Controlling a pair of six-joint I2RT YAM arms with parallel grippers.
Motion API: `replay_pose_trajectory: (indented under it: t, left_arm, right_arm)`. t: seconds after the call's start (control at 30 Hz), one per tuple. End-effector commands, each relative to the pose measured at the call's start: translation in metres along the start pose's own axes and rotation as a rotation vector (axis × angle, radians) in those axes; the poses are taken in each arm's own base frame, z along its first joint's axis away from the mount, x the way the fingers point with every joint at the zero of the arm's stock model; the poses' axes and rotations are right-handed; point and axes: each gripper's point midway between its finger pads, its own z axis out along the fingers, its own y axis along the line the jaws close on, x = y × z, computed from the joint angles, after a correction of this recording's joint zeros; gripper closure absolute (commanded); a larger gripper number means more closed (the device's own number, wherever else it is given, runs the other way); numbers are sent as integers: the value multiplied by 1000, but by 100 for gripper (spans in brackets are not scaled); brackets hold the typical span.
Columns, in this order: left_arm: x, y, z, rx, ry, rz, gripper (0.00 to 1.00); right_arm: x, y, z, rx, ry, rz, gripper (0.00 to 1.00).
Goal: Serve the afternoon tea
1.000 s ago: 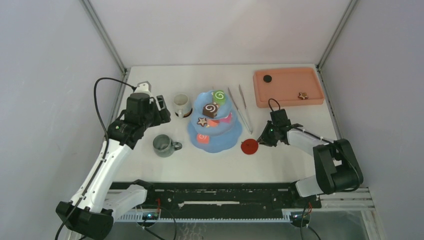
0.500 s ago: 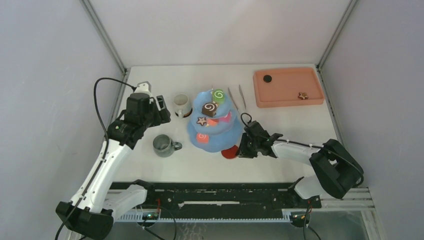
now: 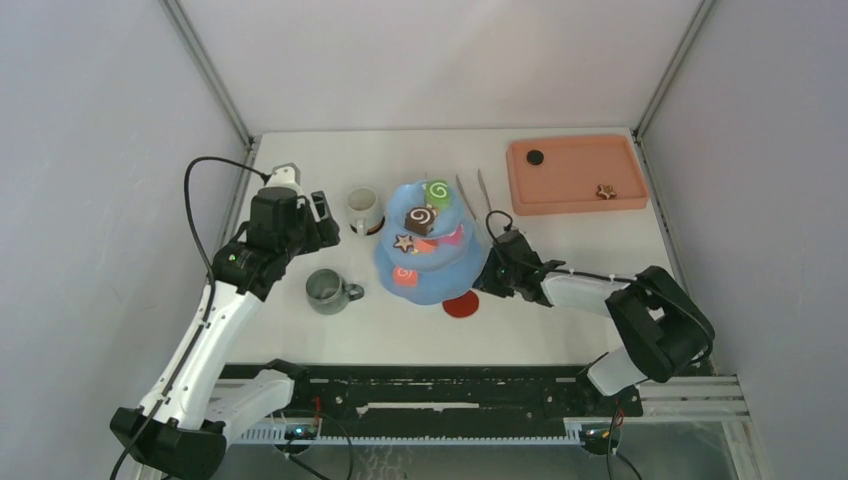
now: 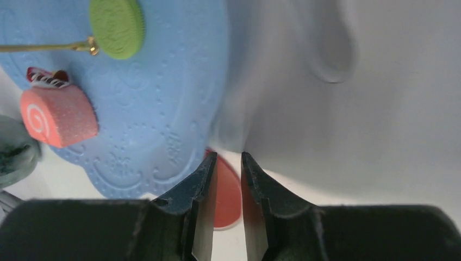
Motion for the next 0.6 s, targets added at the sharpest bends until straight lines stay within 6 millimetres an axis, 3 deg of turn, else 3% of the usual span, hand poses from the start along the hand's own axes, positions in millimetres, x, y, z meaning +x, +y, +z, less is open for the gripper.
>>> replay_pose_trajectory:
  t: [0.0, 0.17, 0.37, 0.57]
  left_arm:
    - [2, 5, -3, -14, -11, -2, 23]
    - [4, 7, -4, -18, -7, -4, 23]
    - [9, 8, -3, -22, 2, -10, 23]
    - [9, 8, -5, -17, -2, -14, 23]
  right_arm:
    - [30, 11, 9, -23, 69, -109, 70]
    - [69, 21, 1, -37, 144, -212, 72]
    - [101, 44, -9, -91, 192, -293, 71]
    - [99, 43, -17, -82, 152, -451, 60]
